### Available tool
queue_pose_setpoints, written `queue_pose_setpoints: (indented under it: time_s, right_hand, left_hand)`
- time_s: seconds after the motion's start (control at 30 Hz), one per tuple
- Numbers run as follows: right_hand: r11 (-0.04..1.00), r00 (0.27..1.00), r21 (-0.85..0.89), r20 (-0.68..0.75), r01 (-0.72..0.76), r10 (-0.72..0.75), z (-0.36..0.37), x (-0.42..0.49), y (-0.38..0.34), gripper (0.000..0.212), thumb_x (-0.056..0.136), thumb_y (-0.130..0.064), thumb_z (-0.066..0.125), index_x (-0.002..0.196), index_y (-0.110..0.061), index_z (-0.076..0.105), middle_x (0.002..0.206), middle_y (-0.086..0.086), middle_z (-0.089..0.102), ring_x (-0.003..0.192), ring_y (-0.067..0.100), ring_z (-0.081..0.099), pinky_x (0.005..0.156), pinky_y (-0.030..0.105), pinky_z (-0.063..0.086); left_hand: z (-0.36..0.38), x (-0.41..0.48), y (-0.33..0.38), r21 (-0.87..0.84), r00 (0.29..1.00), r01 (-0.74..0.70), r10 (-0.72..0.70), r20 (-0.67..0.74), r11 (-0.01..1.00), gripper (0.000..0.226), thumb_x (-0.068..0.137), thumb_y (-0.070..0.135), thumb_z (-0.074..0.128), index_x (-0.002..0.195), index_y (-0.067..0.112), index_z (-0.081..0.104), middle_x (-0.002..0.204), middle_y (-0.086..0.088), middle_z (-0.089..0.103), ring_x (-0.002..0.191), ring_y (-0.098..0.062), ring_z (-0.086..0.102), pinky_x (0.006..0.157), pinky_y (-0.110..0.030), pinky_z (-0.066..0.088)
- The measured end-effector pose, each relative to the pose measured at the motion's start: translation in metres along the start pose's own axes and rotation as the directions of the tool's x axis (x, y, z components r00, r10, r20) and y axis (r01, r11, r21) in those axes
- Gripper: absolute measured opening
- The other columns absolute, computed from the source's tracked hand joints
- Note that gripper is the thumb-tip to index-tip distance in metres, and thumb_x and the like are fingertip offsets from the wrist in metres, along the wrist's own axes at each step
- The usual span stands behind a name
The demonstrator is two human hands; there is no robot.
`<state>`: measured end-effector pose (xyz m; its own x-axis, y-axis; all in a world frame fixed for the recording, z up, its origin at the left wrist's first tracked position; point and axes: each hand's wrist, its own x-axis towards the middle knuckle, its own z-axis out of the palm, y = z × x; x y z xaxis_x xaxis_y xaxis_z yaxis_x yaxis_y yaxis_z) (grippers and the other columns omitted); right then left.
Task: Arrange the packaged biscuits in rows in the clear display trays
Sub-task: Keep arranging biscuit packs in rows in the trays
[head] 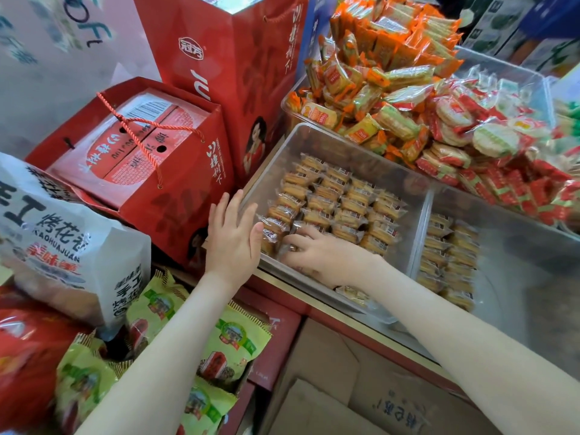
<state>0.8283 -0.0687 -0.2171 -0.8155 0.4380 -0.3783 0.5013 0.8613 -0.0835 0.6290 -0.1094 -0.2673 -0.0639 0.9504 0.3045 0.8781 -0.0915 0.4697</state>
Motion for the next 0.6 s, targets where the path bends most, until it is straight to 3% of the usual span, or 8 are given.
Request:
queue_pose_setpoints:
  time_s: [0.17, 0.23, 0.3, 0.43, 0.6]
  right_hand:
    - [0.999, 0.989, 0.003, -0.143, -0.049, 0.049, -0.013, -0.028, 0.0, 0.074, 0.084, 0.017, 0.045, 0.143, -0.027, 0.033, 0.154, 0.011, 0.025, 0.141, 0.032, 0.013, 0.101, 0.045, 0.045]
    - [0.998, 0.971, 0.024, -0.232, -0.06, 0.064, -0.017, -0.043, 0.001, 0.077, 0.084, 0.017, 0.05, 0.14, -0.032, 0.029, 0.153, 0.01, 0.027, 0.141, 0.033, 0.014, 0.099, 0.044, 0.047]
    - [0.994, 0.933, 0.086, -0.347, -0.072, 0.098, -0.021, -0.058, 0.005, 0.078, 0.081, 0.015, 0.059, 0.133, -0.034, 0.03, 0.147, 0.011, 0.035, 0.137, 0.034, 0.021, 0.093, 0.047, 0.052]
    - [0.886, 0.82, 0.451, -0.464, -0.107, 0.335, -0.036, -0.105, 0.006, 0.072, 0.077, 0.008, 0.066, 0.127, -0.036, 0.038, 0.142, 0.013, 0.04, 0.134, 0.034, 0.027, 0.103, 0.049, 0.04]
    - [0.699, 0.703, 0.7, -0.423, -0.147, 0.572, -0.054, -0.184, -0.007, 0.066, 0.079, -0.001, 0.072, 0.129, -0.037, 0.048, 0.142, -0.007, 0.036, 0.136, 0.012, 0.031, 0.109, 0.036, 0.039]
  left_hand:
    - [-0.004, 0.0, 0.003, 0.041, 0.998, 0.014, -0.017, 0.061, 0.999, 0.064, 0.101, 0.044, 0.019, 0.134, 0.002, 0.055, 0.151, -0.021, 0.037, 0.143, -0.041, 0.024, 0.118, -0.058, 0.013]
    - [-0.008, -0.001, 0.008, 0.087, 0.993, 0.046, -0.056, 0.107, 0.995, 0.073, 0.097, 0.054, 0.012, 0.144, 0.007, 0.044, 0.158, -0.016, 0.026, 0.149, -0.033, 0.011, 0.12, -0.054, -0.002]
    - [-0.015, -0.003, 0.021, 0.116, 0.992, -0.013, -0.002, 0.13, 0.993, 0.08, 0.094, 0.063, 0.016, 0.149, 0.007, 0.035, 0.16, -0.012, 0.022, 0.151, -0.025, 0.005, 0.119, -0.05, -0.01]
    - [-0.027, -0.012, 0.087, 0.015, 0.931, -0.361, 0.359, 0.072, 0.933, 0.084, 0.081, 0.06, 0.052, 0.144, 0.006, 0.038, 0.153, -0.016, 0.038, 0.146, -0.031, 0.025, 0.117, -0.064, 0.009]
    - [-0.032, -0.012, 0.171, -0.109, 0.872, -0.485, 0.49, 0.014, 0.867, 0.085, 0.077, 0.052, 0.065, 0.14, 0.005, 0.035, 0.136, -0.014, 0.054, 0.131, -0.031, 0.041, 0.11, -0.054, 0.034]
